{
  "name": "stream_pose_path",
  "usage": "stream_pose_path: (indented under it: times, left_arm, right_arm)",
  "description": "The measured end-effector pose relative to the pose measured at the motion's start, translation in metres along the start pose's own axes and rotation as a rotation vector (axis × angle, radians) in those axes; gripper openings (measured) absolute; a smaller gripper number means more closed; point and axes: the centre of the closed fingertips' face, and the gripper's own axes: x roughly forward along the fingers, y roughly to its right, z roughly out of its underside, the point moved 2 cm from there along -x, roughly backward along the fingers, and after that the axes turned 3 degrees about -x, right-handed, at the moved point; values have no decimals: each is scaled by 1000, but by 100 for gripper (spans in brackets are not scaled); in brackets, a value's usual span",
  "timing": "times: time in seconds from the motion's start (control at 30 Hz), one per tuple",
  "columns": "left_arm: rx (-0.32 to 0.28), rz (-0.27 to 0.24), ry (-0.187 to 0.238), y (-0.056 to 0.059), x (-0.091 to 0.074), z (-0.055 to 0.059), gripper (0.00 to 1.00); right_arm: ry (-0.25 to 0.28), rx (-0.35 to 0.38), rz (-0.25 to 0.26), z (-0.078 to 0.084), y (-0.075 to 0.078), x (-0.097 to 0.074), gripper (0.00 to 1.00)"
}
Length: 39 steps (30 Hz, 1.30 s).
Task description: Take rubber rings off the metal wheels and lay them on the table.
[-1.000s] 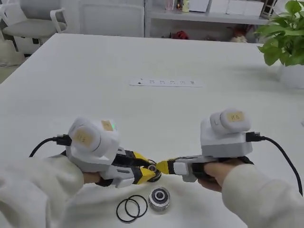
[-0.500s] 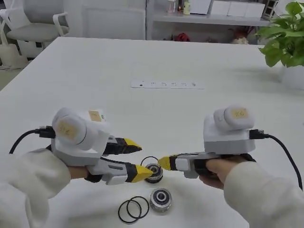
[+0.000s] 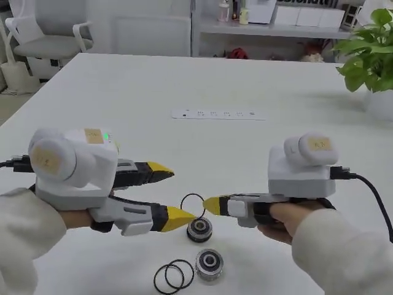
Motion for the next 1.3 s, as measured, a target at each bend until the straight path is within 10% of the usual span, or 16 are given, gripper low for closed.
stream_pose_path:
  times: [0.43, 0.53, 0.73, 1.3]
  left_arm:
    - [11, -19, 11, 5, -17, -8, 62]
    - [-60, -70, 80, 11, -29, -5, 64]
    - [-27, -56, -20, 23, -38, 19, 64]
    - [-78, -72, -32, 38, -51, 37, 67]
  right_arm:
    - [28, 3, -39, -10, -13, -2, 0]
    - [27, 0, -51, -10, -16, -1, 0]
    - [0, -5, -85, -4, -28, 5, 0]
    - [-127, -43, -192, 24, -58, 16, 0]
